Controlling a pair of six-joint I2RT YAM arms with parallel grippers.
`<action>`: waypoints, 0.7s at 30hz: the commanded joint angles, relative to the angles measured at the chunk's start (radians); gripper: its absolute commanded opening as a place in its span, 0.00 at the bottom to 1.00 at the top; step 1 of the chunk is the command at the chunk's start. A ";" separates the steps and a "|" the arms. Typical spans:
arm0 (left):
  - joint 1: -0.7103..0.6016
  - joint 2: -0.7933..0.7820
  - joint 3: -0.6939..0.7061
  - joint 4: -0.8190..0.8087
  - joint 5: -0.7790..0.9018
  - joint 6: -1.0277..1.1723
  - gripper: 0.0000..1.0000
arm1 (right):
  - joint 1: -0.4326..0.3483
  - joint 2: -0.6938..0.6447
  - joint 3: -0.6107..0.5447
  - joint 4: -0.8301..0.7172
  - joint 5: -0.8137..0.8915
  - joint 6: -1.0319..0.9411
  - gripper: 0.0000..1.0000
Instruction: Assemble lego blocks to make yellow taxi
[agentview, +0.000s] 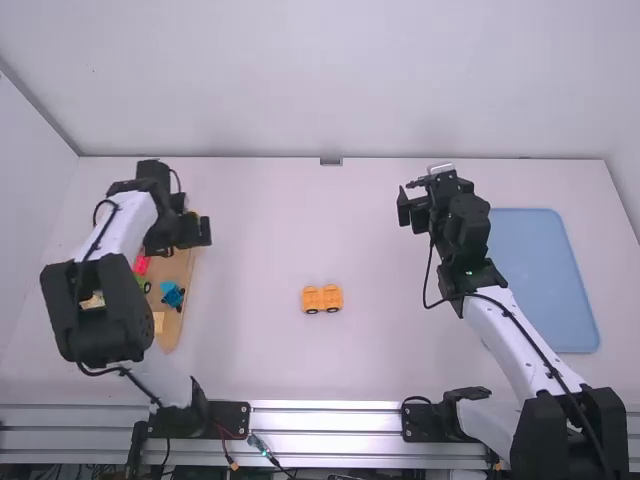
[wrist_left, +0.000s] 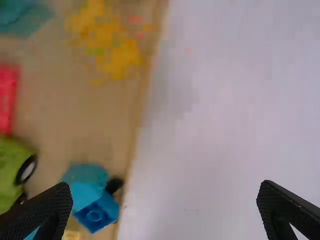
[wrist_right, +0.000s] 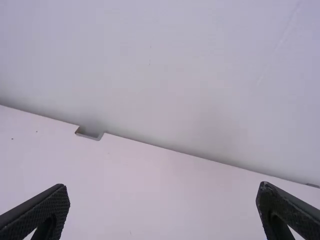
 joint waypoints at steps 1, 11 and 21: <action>0.107 -0.017 -0.015 -0.015 0.001 -0.113 0.99 | -0.003 0.008 0.037 0.000 0.002 -0.002 0.99; 0.447 -0.017 -0.080 0.018 0.000 -0.066 0.99 | -0.003 0.007 0.037 0.028 0.002 -0.002 0.99; 0.697 -0.014 -0.095 0.081 0.010 0.150 0.99 | -0.003 0.007 0.037 0.048 0.001 -0.001 0.99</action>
